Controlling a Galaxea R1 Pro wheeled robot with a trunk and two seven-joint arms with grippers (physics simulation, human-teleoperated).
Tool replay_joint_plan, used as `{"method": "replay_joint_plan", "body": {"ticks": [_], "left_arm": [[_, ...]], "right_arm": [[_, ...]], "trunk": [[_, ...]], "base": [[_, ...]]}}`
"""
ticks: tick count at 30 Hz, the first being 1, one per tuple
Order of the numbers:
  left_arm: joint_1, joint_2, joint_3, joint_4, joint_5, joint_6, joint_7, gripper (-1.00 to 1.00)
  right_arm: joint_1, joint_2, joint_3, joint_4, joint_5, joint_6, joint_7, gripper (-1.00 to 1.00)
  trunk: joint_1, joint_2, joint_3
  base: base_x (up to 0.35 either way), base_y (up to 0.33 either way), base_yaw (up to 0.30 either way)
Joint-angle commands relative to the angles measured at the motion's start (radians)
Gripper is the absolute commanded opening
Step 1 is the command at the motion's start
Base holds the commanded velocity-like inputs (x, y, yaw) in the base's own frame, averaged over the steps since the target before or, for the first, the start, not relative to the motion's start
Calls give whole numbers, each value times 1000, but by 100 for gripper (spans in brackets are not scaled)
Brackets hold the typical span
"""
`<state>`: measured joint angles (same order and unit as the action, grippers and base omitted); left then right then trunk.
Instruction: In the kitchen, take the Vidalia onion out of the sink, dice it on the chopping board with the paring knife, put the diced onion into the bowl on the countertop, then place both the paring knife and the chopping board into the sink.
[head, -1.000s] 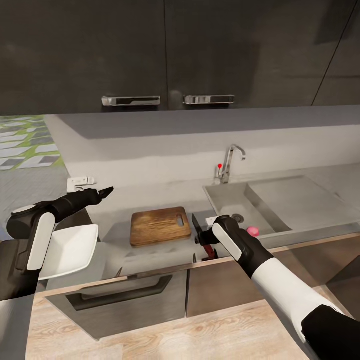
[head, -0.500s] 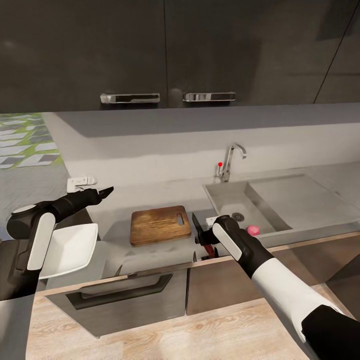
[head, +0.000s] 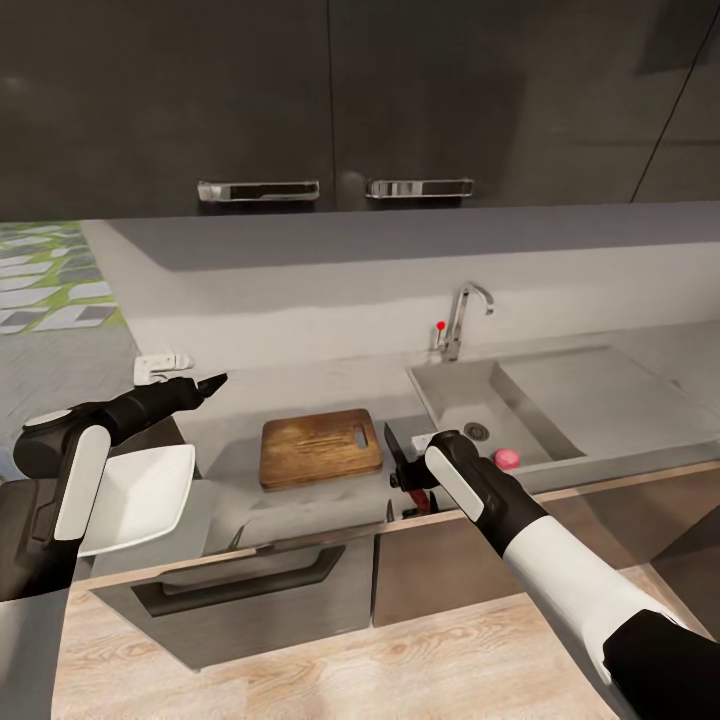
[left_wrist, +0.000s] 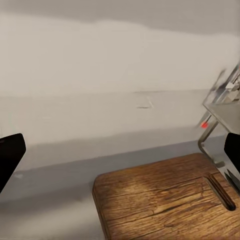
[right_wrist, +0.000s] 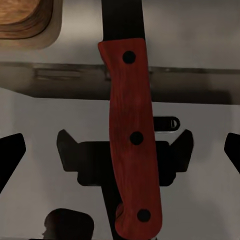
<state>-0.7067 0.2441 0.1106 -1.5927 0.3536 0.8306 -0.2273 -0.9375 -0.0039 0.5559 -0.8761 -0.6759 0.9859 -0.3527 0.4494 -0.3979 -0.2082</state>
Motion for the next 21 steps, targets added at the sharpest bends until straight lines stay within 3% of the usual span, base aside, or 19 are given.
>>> {"method": "replay_joint_plan", "body": {"ticks": [1, 21], "left_arm": [[-1, 0, 1, 0, -2, 5, -6, 100], [-1, 0, 1, 0, -2, 5, -6, 100]], "right_arm": [[-1, 0, 3, -1, -9, 2, -9, 100], [-1, -1, 3, -1, -10, 2, -10, 100]], "trunk": [[1, -2, -2], [1, -2, -11]], "base": [[0, 0, 0], [0, 0, 0]]}}
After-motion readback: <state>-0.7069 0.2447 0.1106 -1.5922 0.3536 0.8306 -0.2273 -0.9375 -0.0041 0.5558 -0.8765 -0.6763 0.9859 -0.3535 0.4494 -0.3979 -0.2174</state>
